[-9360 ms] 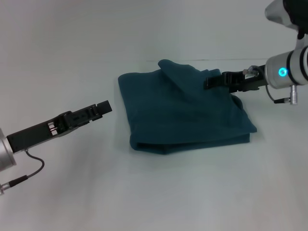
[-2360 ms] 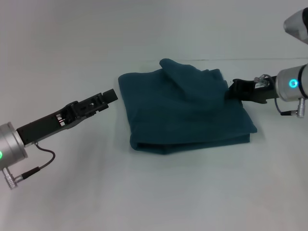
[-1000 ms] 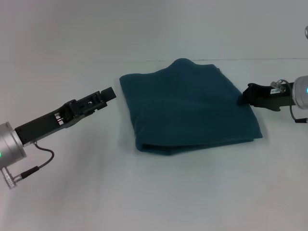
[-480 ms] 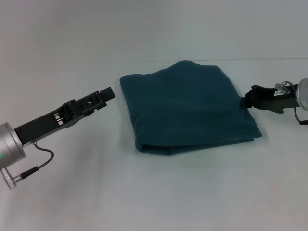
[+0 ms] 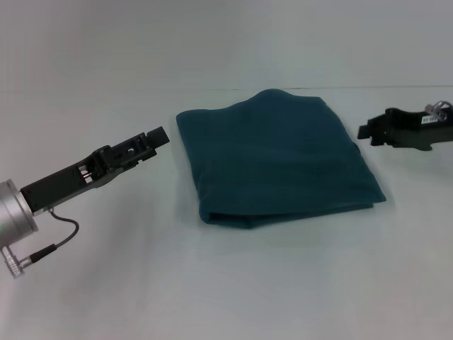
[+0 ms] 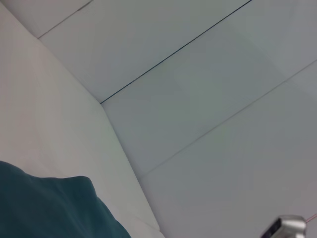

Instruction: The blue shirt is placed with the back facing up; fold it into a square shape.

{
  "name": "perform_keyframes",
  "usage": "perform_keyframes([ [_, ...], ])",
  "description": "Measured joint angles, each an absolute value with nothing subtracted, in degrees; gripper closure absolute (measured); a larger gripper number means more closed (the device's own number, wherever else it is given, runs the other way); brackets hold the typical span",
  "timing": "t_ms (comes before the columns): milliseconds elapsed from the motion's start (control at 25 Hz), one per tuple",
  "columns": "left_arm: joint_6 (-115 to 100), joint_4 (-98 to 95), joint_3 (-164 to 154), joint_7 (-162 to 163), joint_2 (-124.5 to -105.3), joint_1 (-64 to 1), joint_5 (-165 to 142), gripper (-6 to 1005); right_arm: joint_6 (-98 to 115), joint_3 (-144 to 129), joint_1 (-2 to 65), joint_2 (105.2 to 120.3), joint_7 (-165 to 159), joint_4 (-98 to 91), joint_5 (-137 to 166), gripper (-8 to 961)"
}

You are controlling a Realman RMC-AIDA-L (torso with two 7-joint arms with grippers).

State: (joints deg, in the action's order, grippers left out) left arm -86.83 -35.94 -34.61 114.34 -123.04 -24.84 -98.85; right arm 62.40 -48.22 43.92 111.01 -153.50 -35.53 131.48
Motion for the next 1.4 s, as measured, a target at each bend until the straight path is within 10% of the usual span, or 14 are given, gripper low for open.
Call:
perform_keyframes([
  [1160,-86.7,-35.6,-32.7,115.9,-122.58,-25.0,-99.3,263,75.2,-44.5,38.7,109.91,-159.0,-50.0,136.7,621],
  [1400,-86.0,-36.0,-36.4,128.5,-122.08,-27.2,-105.8,263,80.3,-42.9,39.3,107.46,-155.3,-49.4,136.3,620],
])
